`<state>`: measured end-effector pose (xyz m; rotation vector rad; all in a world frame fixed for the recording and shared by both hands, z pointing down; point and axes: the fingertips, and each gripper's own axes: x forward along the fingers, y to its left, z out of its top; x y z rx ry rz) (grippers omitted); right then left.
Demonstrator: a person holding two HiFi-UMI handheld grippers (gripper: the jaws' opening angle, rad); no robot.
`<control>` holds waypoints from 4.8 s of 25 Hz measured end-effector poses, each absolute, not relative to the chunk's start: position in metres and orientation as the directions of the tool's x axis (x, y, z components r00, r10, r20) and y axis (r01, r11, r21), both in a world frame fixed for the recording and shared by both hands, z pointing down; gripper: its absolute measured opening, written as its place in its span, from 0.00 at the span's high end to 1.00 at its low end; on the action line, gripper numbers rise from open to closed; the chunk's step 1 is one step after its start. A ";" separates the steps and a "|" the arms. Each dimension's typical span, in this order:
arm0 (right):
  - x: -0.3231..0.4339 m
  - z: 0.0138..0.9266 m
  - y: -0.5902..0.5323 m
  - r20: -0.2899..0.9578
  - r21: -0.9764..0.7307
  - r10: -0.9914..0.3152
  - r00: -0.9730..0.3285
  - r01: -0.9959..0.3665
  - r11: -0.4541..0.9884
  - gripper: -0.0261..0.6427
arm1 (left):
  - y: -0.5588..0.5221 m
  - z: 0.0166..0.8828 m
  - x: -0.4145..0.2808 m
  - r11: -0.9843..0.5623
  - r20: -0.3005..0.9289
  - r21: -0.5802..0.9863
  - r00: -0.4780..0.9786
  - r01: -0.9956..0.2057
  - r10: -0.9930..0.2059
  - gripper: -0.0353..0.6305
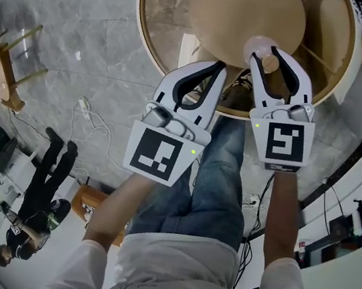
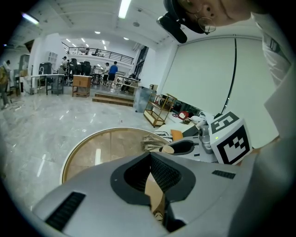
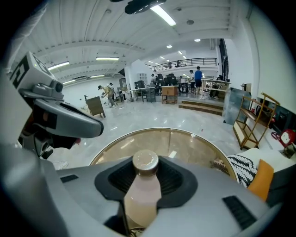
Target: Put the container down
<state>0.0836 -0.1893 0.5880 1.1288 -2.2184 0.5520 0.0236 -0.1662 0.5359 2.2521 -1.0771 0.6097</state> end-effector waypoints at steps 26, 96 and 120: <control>0.078 0.634 -0.209 0.671 -0.061 -0.591 -0.448 -0.828 0.558 0.75 | -0.160 0.544 0.016 -0.463 0.620 0.310 0.545 -0.831 -0.564 0.92; 0.090 0.652 -0.195 0.663 -0.050 -0.605 -0.440 -0.833 0.551 0.74 | -0.156 0.543 0.024 -0.438 0.616 0.327 0.541 -0.837 -0.573 0.92; 0.095 0.627 -0.176 0.659 -0.107 -0.609 -0.441 -0.857 0.505 0.85 | -0.162 0.531 0.023 -0.453 0.607 0.319 0.546 -0.833 -0.577 0.92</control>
